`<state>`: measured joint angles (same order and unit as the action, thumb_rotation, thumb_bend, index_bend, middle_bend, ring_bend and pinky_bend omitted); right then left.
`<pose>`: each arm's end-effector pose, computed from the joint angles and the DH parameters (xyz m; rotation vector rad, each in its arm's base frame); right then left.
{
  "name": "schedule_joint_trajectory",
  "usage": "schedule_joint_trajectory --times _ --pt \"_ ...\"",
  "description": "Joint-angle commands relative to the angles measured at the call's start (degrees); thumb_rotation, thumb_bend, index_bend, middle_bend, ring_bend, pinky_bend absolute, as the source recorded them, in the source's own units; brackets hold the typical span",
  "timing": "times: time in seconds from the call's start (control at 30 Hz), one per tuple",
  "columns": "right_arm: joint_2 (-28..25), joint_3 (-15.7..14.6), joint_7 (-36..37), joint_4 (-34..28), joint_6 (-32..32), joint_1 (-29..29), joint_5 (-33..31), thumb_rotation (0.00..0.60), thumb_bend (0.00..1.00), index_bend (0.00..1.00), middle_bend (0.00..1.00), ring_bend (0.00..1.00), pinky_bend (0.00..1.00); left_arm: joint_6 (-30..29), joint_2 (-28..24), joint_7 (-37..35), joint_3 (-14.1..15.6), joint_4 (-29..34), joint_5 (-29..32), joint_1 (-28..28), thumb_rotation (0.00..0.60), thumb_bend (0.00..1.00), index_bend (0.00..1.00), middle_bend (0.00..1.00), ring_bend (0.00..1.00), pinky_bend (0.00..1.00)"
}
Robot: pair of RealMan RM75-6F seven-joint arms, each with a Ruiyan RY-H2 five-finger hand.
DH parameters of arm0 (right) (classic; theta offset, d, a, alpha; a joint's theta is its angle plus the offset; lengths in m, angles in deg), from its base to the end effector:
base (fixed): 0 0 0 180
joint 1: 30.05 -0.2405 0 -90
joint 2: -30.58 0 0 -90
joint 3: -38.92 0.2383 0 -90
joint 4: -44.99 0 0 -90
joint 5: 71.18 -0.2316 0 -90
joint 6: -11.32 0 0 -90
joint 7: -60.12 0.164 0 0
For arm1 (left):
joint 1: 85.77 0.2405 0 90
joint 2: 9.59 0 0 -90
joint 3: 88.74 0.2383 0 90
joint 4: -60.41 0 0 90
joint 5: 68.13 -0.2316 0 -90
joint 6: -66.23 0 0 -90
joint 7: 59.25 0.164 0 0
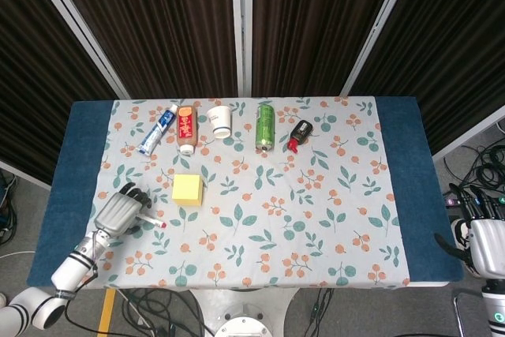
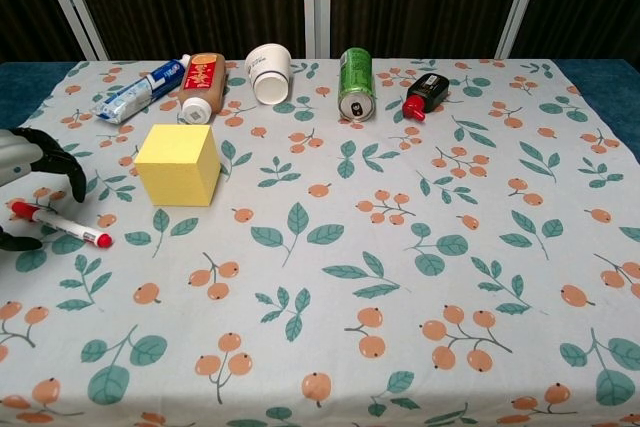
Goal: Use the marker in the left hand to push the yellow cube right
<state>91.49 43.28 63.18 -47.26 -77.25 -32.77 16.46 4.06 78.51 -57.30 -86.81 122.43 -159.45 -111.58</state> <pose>-0.3053 -0.1960 0.1606 1.3423 -0.8432 0.9493 -0.2911 0.2915 -0.0252 -1.9660 -0.7643 -0.7145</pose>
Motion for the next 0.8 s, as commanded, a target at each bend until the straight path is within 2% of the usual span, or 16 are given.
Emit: schedule_joint_trajectory --times 0.03,0.23,0.8 --pt "0.14 -0.02 0.22 0.18 -0.05 0.08 -0.05 0.600 0.07 0.09 0.19 0.07 0.15 0.07 0.19 0.09 0.06 -0.13 0.29 -0.08 0.600 0.24 0.48 0.47 0.29 0.17" --pt "0.36 -0.10 0.82 0.64 0.16 0.14 -0.25 0.600 0.07 0.09 0.19 0.07 0.14 0.16 0.66 1.27 0.02 -0.11 1.02 -0.21 0.600 0.29 0.52 0.51 0.31 0.18" --pt "0.62 -0.38 2.61 1.85 0.54 0.26 -0.23 0.600 0.07 0.09 0.18 0.07 0.11 1.52 0.84 9.76 -0.97 2.48 5.58 0.24 0.600 0.33 0.55 0.51 0.32 0.18"
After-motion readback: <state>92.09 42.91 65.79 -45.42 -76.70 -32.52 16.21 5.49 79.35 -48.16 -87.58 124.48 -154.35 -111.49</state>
